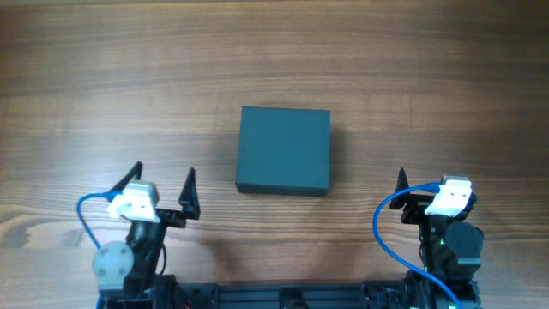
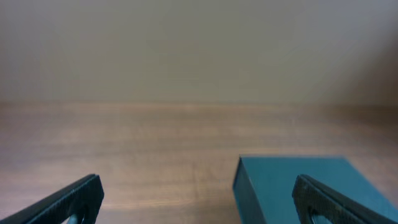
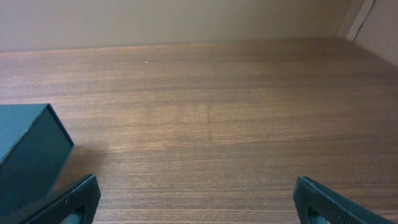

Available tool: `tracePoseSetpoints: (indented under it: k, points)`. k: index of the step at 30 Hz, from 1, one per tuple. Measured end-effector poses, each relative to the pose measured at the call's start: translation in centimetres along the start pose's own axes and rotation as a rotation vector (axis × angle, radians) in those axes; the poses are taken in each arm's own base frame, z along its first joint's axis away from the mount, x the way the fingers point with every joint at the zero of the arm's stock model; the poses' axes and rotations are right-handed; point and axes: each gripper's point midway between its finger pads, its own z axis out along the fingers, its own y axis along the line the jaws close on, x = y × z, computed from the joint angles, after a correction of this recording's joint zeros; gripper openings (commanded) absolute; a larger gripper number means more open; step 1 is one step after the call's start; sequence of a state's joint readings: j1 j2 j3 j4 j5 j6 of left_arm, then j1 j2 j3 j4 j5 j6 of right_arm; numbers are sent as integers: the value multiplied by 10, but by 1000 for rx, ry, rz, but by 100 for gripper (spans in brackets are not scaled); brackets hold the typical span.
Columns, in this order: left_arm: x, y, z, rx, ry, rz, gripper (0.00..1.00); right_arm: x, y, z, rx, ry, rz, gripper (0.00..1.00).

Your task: Pack container

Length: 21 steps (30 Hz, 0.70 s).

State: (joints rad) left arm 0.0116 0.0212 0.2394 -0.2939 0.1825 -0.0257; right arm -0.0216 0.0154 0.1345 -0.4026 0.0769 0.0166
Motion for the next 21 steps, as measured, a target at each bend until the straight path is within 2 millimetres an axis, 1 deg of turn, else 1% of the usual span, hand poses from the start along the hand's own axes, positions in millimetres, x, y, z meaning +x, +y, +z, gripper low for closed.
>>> tracePoseSetpoints:
  k: [2,6,8,9,10,21]
  points:
    - [16,-1,6,13,22,-2,100,0,0,0,0,0,0,100]
    - [36,1,11,15,56,-5,100,0,0,0,0,0,0,100]
    - [51,3,14,12,87,-11,100,0,0,0,0,0,-1,100]
    - [53,3,14,12,90,-12,100,0,0,0,0,0,-1,100]
    - [59,3,15,11,104,-14,100,0,0,0,0,0,-2,100]
    - [60,6,15,-5,106,-13,100,0,0,0,0,0,-4,100]
